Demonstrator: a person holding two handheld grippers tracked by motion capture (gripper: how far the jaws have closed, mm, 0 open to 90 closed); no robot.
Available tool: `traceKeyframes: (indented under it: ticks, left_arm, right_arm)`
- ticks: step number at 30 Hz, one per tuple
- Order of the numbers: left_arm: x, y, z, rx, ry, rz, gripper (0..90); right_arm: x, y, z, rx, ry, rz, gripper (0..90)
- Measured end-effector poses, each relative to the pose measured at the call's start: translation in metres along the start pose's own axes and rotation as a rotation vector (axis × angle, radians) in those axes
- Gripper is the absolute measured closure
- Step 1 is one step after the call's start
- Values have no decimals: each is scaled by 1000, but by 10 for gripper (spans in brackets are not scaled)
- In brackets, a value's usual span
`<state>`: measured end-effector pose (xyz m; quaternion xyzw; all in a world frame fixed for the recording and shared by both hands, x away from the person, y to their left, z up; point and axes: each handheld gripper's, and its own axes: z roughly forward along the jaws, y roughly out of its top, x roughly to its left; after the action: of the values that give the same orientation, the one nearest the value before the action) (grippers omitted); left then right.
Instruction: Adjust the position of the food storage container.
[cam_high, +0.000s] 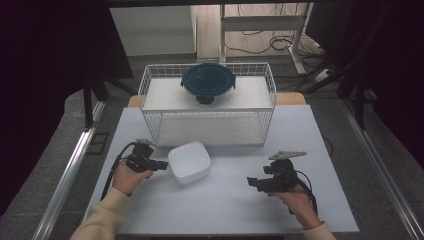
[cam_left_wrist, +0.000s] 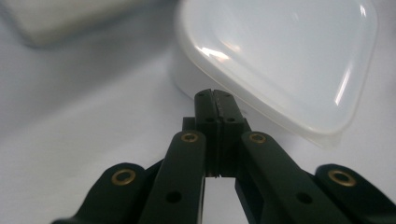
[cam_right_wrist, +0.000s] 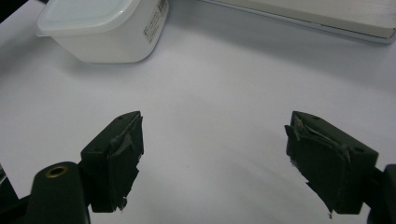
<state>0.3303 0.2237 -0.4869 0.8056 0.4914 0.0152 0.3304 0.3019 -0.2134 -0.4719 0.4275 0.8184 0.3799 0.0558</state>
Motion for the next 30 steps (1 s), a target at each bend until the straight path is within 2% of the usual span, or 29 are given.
traceKeyframes:
  ticks: [3, 6, 12, 14, 16, 20, 23, 24, 27, 30]
  left_arm:
    - [8, 9, -9, -56, 36, -12, 899]
    - [16, 19, -10, -96, 19, -57, 900]
    - [18, 34, 1, -116, 15, -56, 900]
    - [19, 40, 8, -102, 29, -43, 900]
    - [19, 42, 11, -103, 24, -48, 900]
    - [19, 49, 17, -89, 19, -31, 900]
    - [19, 49, 21, -80, 22, -34, 900]
    - [18, 48, 25, -61, 22, -33, 900]
    - [16, 48, 27, -47, 32, -18, 900]
    - [15, 47, 30, -26, 20, -6, 900]
  right_arm:
    - [-1, 0, 1, 2, -2, -2, 185]
    - [-1, -1, 2, 6, -2, 0, 186]
    - [-1, -1, 4, 16, -8, -2, 186]
    - [-1, -1, 5, 21, -5, -3, 186]
    - [-1, -2, 5, 21, -5, -3, 186]
    - [-3, -2, 5, 21, -7, 2, 187]
    - [-3, -2, 6, 23, -6, 2, 186]
    - [-2, -2, 6, 24, -6, -1, 187]
    - [-2, -2, 5, 9, 0, 1, 188]
    - [-1, -1, 4, 4, 13, 3, 188]
